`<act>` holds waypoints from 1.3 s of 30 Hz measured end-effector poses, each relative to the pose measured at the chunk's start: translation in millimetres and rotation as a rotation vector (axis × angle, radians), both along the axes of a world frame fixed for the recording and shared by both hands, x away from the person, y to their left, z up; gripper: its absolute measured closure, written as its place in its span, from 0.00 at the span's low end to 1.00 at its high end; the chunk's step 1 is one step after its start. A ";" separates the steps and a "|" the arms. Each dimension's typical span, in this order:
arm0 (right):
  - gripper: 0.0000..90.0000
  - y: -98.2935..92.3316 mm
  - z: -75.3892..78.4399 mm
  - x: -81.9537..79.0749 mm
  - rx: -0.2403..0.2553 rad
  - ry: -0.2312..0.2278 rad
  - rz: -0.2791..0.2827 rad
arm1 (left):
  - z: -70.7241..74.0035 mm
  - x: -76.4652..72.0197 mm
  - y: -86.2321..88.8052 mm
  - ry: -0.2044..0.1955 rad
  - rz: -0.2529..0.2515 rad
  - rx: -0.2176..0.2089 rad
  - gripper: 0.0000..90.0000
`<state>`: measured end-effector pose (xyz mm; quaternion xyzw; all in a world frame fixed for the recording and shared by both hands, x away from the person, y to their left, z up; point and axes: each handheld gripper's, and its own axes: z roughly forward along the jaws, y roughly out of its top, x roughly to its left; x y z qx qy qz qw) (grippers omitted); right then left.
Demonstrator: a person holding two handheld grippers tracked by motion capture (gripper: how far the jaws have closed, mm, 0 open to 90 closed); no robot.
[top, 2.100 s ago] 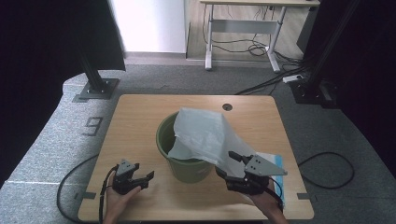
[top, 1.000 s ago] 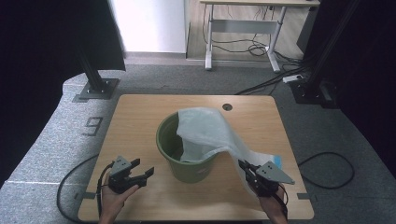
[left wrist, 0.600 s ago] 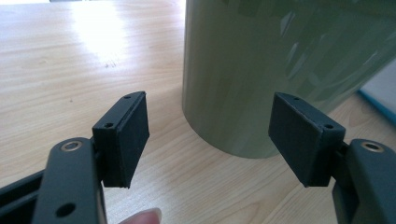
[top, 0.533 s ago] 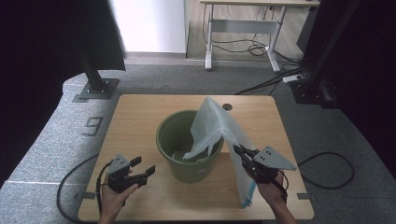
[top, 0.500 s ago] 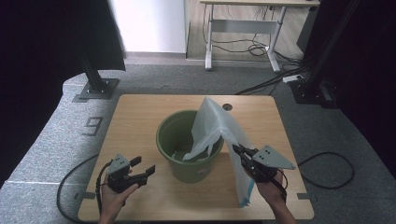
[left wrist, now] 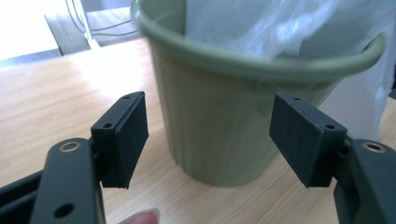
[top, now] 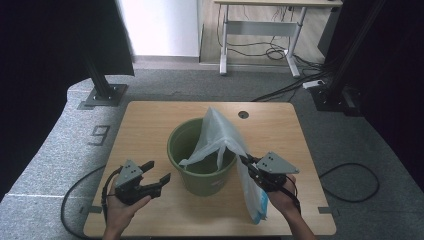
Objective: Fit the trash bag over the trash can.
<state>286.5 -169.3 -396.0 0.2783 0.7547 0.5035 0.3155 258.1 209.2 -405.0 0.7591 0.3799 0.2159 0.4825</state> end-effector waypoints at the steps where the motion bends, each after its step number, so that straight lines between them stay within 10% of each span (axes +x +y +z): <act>1: 0.96 -1.0 0.8 0.2 -0.001 -0.003 -0.003 | 4.0 0.0 -3.0 -0.005 -0.005 0.009 0.31; 27: 0.97 1.1 5.5 9.1 0.033 0.034 0.019 | 49.3 37.1 -73.6 0.017 -0.153 0.040 0.34; 39: 0.96 -0.6 2.5 11.2 0.055 0.043 0.029 | 50.3 61.4 -96.1 0.036 -0.176 0.113 0.86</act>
